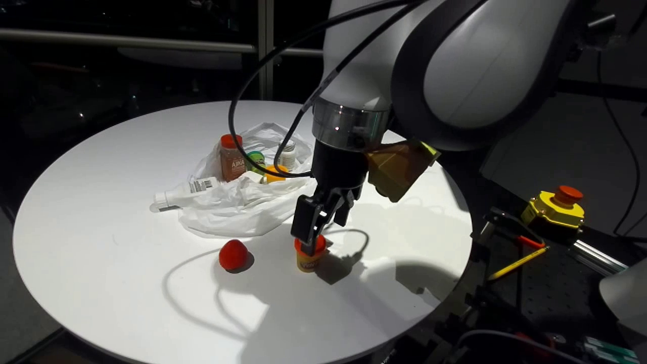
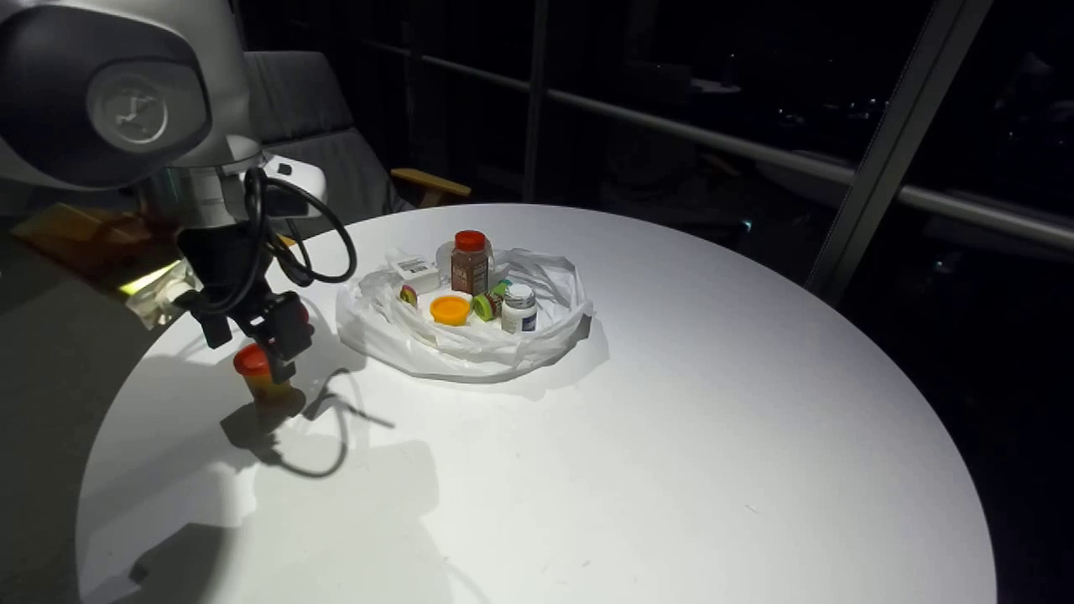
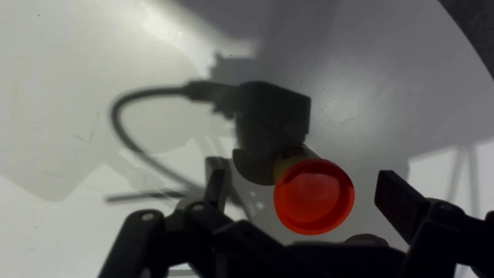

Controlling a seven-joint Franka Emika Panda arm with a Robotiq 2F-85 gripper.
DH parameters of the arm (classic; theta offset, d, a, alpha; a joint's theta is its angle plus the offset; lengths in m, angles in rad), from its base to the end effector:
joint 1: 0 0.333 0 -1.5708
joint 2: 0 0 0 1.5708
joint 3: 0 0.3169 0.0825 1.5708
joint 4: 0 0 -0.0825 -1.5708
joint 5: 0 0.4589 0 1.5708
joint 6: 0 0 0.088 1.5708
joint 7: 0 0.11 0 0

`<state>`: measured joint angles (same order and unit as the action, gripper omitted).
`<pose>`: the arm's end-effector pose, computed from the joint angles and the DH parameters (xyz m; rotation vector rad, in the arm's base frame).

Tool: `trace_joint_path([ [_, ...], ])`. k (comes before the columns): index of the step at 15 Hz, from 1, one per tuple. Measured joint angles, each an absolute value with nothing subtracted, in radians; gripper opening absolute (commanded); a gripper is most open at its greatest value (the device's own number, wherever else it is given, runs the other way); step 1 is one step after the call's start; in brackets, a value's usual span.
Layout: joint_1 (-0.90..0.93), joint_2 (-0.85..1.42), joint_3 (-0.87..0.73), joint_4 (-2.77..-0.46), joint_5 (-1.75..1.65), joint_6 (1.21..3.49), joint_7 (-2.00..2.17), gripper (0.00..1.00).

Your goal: Pick up the bottles and small containers from the table and put them in the plastic bag.

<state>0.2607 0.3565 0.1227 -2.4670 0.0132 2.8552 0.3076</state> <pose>0.4632 0.1934 0.0854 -3.0850 -0.0846 -0.0251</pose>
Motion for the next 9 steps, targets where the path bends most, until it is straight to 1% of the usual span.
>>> trace_joint_path([
  [9, 0.256, 0.439, 0.129, -2.437, 0.016, 2.938, 0.277, 1.00],
])
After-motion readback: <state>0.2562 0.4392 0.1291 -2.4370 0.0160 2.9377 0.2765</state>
